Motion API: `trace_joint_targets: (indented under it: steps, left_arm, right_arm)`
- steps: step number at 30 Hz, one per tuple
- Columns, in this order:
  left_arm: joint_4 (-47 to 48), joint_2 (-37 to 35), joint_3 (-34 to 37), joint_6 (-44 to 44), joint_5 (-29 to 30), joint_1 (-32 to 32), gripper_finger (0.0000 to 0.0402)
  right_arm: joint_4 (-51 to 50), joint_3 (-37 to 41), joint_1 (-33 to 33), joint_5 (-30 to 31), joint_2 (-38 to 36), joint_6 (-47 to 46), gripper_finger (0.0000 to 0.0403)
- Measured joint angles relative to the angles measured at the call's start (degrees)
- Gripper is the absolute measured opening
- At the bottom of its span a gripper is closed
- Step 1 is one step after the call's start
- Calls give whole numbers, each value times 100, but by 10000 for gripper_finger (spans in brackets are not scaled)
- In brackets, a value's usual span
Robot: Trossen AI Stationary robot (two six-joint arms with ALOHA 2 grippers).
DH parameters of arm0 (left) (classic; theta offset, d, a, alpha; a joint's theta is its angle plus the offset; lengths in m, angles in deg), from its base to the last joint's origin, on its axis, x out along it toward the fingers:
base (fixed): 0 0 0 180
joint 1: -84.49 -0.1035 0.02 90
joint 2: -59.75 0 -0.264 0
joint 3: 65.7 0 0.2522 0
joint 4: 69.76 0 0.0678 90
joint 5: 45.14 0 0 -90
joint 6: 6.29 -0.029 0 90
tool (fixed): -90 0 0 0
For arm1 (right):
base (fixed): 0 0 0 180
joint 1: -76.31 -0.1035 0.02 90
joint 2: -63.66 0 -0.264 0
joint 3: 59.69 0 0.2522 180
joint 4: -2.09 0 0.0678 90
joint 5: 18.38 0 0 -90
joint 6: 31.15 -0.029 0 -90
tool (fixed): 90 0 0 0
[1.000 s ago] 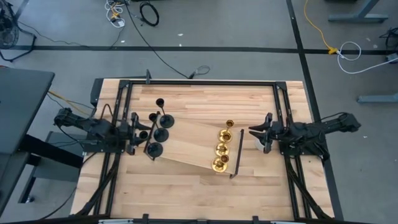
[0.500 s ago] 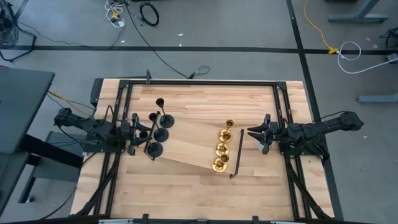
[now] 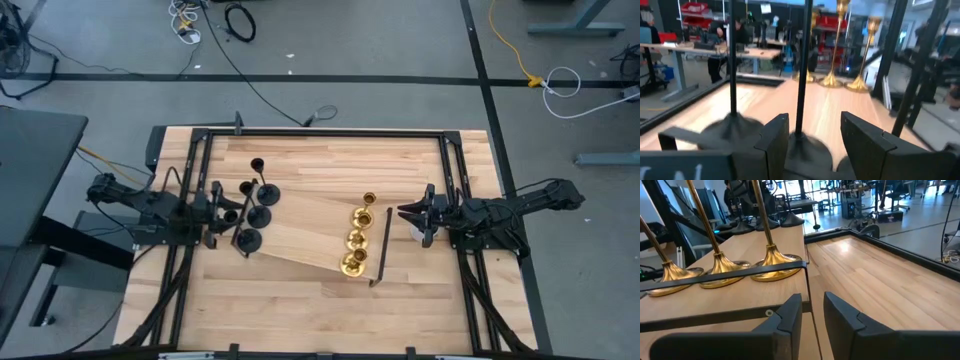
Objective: Pick & Place candle stick holders
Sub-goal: Return to Home Position
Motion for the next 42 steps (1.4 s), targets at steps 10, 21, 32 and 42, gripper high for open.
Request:
trace_joint_targets:
  steps: [10,21,32,42]
  left_arm:
    - [-94,-6,-7,-344,33,-3,181]
    - [-121,-6,-9,-332,33,-3,181]
    - [-124,-8,-16,-334,33,-3,181]
    - [-126,-8,-16,-334,33,-3,181]
  right_arm:
    - [-1,0,-2,7,0,91,82]
    - [-2,-2,-2,7,0,95,82]
    - [-2,-2,-2,7,0,108,82]
    - [-2,-4,-2,5,-2,102,82]
